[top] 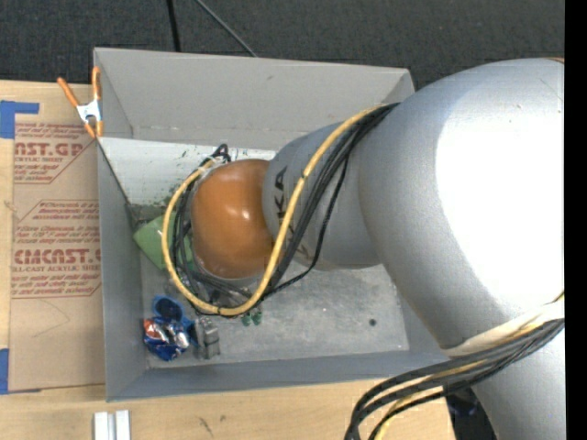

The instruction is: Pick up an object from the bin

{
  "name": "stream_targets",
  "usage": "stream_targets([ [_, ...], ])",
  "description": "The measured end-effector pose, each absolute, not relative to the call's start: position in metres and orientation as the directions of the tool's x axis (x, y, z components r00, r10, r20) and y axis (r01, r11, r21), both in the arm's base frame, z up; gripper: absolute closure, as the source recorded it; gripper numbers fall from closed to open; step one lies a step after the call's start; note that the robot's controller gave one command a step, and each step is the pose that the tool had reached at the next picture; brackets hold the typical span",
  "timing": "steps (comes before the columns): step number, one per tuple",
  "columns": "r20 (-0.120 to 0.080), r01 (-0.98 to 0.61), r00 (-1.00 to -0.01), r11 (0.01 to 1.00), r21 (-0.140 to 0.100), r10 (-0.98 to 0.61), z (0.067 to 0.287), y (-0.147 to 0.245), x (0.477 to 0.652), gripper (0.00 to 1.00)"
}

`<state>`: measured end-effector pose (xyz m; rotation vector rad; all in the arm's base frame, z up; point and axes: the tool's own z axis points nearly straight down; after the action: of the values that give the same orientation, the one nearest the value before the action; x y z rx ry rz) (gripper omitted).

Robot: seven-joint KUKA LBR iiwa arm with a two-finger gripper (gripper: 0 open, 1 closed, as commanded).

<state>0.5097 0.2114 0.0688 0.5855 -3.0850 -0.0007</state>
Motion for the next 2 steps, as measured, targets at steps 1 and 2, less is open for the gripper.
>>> stream_targets([
  [1, 0.001, -0.367, -0.93, 0.93, 0.002, -0.367, 0.0686, 0.2125, 0.5094, 0.0],
  [2, 0.001, -0.366, -0.931, 0.931, 0.003, -0.366, 0.069, 0.2124, 0.5097, 1.0],
])
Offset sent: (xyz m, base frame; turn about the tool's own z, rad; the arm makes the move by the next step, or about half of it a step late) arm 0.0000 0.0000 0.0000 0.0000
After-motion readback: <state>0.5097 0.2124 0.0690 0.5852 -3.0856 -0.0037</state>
